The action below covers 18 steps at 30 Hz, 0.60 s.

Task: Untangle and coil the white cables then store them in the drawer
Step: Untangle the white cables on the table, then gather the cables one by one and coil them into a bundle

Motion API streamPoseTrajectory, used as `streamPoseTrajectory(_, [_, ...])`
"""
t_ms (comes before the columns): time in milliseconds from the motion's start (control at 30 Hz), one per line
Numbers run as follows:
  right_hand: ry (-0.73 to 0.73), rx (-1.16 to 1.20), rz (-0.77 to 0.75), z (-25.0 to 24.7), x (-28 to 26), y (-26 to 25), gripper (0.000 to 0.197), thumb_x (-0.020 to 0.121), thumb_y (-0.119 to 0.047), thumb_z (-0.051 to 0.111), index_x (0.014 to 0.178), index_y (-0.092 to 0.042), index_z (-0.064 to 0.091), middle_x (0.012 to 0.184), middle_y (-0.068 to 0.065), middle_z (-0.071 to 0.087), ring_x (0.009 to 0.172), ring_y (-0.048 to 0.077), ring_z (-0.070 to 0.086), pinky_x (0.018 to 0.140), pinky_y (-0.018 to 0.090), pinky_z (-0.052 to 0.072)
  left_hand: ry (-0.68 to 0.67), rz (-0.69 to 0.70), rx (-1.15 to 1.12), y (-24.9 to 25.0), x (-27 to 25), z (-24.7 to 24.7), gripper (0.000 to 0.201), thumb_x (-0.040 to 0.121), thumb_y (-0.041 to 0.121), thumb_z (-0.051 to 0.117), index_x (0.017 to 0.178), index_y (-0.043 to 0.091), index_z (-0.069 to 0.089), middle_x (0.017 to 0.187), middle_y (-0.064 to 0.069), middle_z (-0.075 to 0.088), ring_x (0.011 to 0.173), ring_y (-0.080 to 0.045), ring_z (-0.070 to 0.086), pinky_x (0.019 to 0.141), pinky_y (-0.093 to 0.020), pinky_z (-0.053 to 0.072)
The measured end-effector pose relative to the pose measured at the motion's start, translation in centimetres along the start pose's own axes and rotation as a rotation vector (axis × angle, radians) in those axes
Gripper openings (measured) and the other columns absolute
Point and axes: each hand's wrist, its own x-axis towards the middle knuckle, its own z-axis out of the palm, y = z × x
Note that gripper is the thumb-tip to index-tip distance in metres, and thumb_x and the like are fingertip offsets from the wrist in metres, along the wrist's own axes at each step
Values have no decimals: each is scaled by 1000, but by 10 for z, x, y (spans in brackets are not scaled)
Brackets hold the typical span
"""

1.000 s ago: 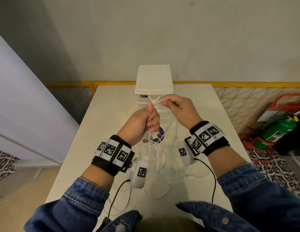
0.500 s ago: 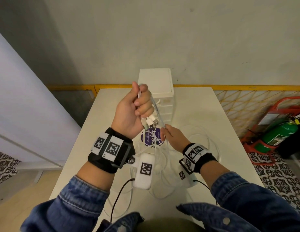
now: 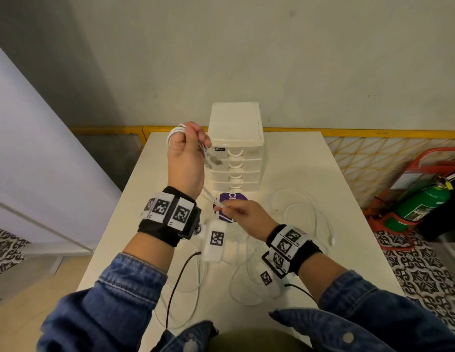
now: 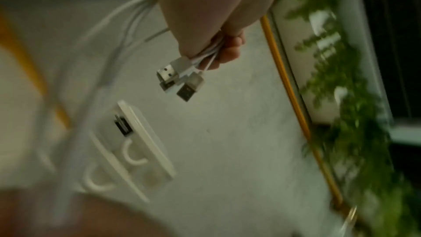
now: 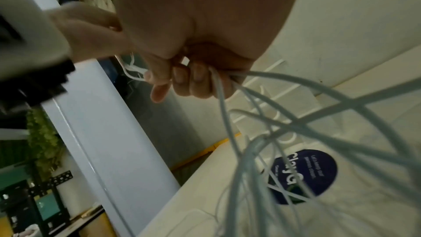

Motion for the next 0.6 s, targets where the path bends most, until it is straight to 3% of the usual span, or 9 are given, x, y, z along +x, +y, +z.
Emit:
streamPoseTrajectory(67, [-7, -51, -45, 1, -1, -4, 22, 94, -25, 50, 104, -19, 69, 104, -6, 70, 97, 8, 63, 90, 21, 46, -77, 36, 334, -2, -4, -6, 29, 101, 13, 32, 77, 11, 49, 66, 1, 45, 59, -9, 44, 62, -21, 40])
streamPoseTrajectory(133, [3, -77, -89, -2, -2, -9, 20, 91, -28, 51, 98, -25, 70, 100, -1, 73, 94, 21, 65, 89, 35, 49, -182, -30, 599, -4, -9, -12, 28, 101, 12, 34, 78, 5, 47, 65, 1, 44, 55, -3, 43, 59, -18, 38])
streamPoseTrajectory(200, [38, -87, -150, -9, -1, -17, 17, 89, -28, 52, 90, -31, 69, 91, 4, 73, 86, 23, 65, 83, 41, 51, -299, -192, 738, -8, -14, -19, 28, 101, 14, 37, 75, 8, 46, 64, 1, 45, 50, -3, 43, 55, -20, 38])
streamPoseTrajectory(267, [138, -77, -198, -18, 1, -25, 16, 87, -25, 53, 84, -35, 66, 83, 7, 70, 78, 22, 62, 77, 39, 50, -422, -343, 814, -13, -18, -25, 30, 101, 17, 37, 72, 12, 45, 60, -1, 47, 43, -9, 41, 49, -26, 35])
streamPoseTrajectory(367, [276, -15, -259, -31, 5, -35, 8, 86, -15, 58, 91, -20, 62, 81, -10, 64, 75, 5, 60, 73, 19, 47, -570, -501, 754, -15, -26, -24, 34, 101, 24, 36, 75, 6, 47, 48, -1, 47, 34, -11, 36, 38, -21, 27])
streamPoseTrajectory(400, [303, -13, -261, -35, 7, -36, 9, 85, -14, 61, 92, -20, 57, 77, -12, 61, 70, 5, 59, 69, 20, 46, -582, -575, 654, -13, -29, -21, 36, 102, 27, 34, 75, 7, 48, 44, 1, 44, 33, -10, 32, 36, -19, 23])
streamPoseTrajectory(500, [325, -71, -261, -47, 15, -36, 18, 82, -25, 65, 89, -25, 48, 70, 0, 57, 64, 18, 54, 64, 30, 42, -609, -769, 362, -8, -32, -13, 51, 100, 44, 22, 76, 10, 50, 45, 5, 29, 35, -6, 20, 37, -18, 14])
streamPoseTrajectory(600, [289, -163, -324, -53, 21, -31, 16, 84, -36, 53, 91, -22, 55, 72, 3, 65, 68, 22, 61, 67, 32, 46, -642, -789, 316, -3, -33, -10, 47, 98, 47, 26, 72, 15, 48, 46, 6, 25, 36, -7, 16, 38, -20, 12])
